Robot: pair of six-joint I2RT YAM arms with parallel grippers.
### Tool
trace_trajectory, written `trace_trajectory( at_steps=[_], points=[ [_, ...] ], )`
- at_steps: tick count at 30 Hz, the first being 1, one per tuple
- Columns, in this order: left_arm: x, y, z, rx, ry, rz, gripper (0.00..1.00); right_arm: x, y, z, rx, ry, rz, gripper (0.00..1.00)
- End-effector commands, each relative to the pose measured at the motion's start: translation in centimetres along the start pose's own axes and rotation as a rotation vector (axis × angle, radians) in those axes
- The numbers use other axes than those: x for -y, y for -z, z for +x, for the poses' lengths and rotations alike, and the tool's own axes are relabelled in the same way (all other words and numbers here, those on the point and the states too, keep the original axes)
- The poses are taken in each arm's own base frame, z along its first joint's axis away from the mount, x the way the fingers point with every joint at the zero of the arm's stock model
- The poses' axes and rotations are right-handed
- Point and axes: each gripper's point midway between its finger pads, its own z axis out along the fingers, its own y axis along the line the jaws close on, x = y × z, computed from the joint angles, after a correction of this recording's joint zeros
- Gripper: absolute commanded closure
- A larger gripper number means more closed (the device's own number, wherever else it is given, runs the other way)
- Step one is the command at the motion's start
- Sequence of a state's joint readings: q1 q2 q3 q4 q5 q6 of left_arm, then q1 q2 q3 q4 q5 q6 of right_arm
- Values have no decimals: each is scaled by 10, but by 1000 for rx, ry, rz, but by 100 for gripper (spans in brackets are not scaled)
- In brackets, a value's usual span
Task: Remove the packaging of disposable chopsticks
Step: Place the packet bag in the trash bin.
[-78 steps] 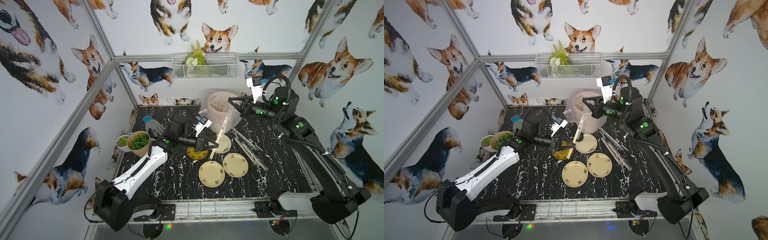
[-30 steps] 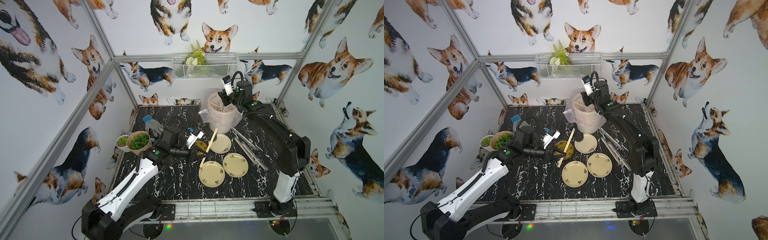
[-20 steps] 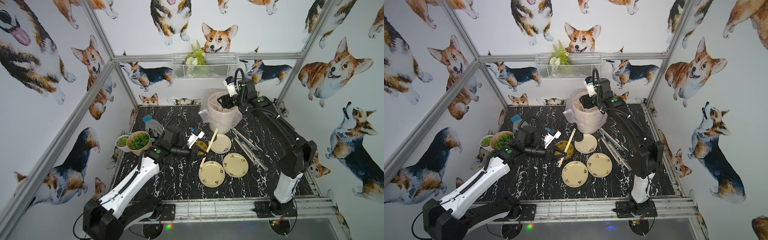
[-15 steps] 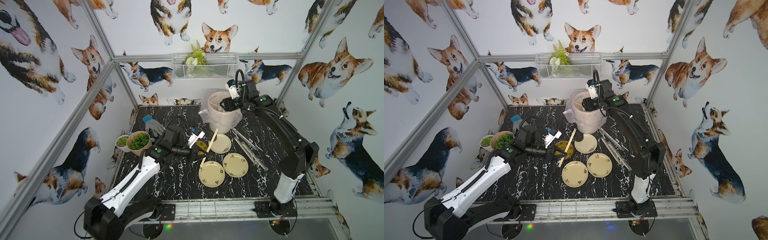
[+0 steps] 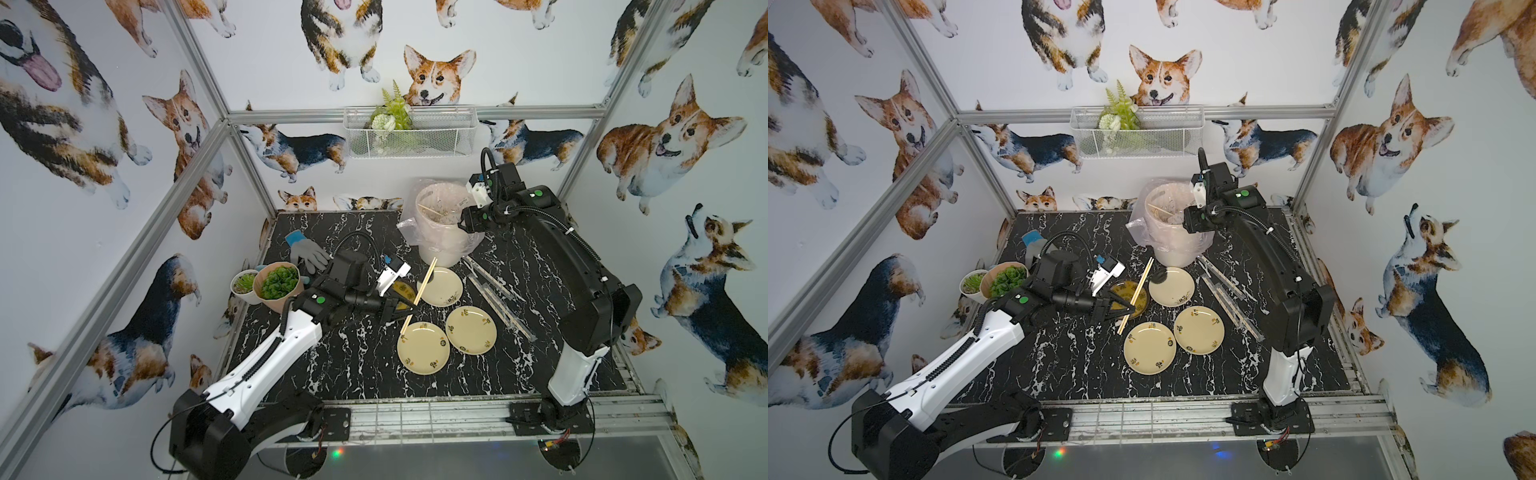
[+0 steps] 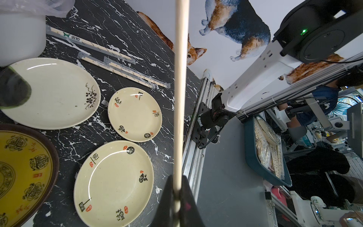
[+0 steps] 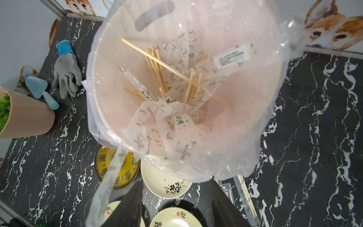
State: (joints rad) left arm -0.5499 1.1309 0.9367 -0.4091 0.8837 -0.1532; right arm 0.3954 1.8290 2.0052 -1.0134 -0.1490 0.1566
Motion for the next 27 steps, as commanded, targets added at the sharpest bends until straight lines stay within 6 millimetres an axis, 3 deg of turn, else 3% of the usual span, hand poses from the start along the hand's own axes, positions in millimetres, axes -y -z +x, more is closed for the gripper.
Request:
trace_trajectory(
  at_steps=[1,19,23,27],
  points=[
    [-1,1,-1,3,-14,0,100,8,1,13,-48,-31,18,45],
    [-3,-1,-6,11,-12,-1,100,47,6,42,-99,-94,93,44],
    [-3,1,-11,30,-21,-10,100,54,20,43,-65,-112,110,46],
    [-1,5,-31,113,-43,-26,100,49,44,38,34,-128,90,52]
  ],
)
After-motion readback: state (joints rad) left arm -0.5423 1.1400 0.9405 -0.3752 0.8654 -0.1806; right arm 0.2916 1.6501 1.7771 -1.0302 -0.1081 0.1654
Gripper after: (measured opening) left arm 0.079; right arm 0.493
